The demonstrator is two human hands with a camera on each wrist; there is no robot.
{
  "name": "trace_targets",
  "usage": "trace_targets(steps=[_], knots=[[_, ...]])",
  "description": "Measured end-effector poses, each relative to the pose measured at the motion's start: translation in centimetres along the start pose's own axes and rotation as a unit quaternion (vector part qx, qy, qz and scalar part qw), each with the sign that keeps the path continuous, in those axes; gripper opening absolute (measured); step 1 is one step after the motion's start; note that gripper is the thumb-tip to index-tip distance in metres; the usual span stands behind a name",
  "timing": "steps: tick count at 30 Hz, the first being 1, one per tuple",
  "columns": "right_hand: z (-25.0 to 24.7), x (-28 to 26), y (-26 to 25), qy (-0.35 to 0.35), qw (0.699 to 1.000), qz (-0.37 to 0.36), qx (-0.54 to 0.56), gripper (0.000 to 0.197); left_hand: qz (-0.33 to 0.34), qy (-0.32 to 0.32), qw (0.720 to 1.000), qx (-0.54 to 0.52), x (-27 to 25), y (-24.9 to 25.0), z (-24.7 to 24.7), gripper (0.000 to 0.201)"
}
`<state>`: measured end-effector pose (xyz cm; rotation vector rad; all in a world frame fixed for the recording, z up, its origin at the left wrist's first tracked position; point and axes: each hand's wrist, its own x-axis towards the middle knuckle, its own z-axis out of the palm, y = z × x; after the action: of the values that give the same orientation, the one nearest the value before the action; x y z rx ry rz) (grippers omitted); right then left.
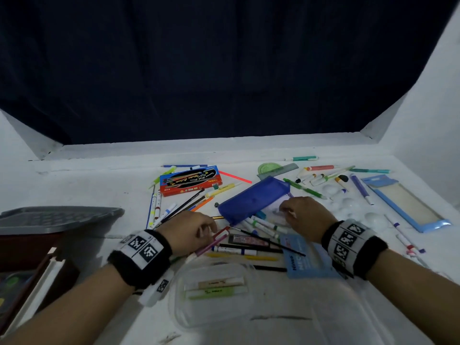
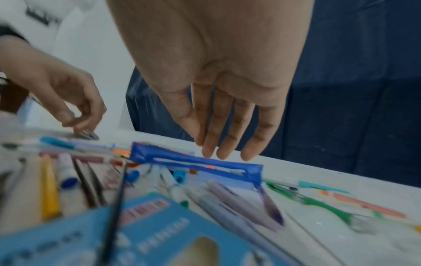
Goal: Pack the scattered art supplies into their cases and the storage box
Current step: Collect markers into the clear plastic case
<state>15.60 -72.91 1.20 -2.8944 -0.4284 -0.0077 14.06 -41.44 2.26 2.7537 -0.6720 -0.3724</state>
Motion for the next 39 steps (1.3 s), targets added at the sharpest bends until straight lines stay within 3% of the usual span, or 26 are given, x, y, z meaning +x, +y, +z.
trace_targets(steps=[6, 14, 19, 23, 27, 32, 39], knots=[[1.2, 1.5, 2.2, -0.129, 0.981, 0.037, -0.140, 0.029, -0.011, -0.104, 0.990, 0.099, 3.5, 0.1, 0.8, 0.025], [2.1, 2.5, 2.3, -0.120, 0.978, 0.041, -0.165, 0.030, -0.026, -0.148, 0.987, 0.065, 4.7, 0.1, 0.6, 0.034], [0.4, 1.6, 0.0, -0.040, 0.993, 0.046, -0.103, 0.036, -0.018, -0.149, 0.987, 0.051, 4.5, 0.1, 0.5, 0.037], [-1.8, -0.6, -3.7, 0.012, 0.999, -0.032, 0.002, 0.041, -0.017, -0.135, 0.990, 0.044, 4.1, 0.3, 0.8, 0.037], [-3.8, -3.4, -8.0, 0.042, 0.985, -0.100, 0.132, 0.057, -0.017, -0.123, 0.991, 0.055, 3.8, 0.6, 0.8, 0.044], [-4.7, -6.2, -11.8, 0.066, 0.958, -0.162, 0.226, 0.037, -0.008, -0.108, 0.992, 0.060, 3.5, 0.3, 0.9, 0.039], [-3.8, -8.9, -12.6, 0.046, 0.946, -0.135, 0.292, 0.021, 0.001, -0.024, 0.998, 0.051, 2.0, 0.0, 0.4, 0.014]])
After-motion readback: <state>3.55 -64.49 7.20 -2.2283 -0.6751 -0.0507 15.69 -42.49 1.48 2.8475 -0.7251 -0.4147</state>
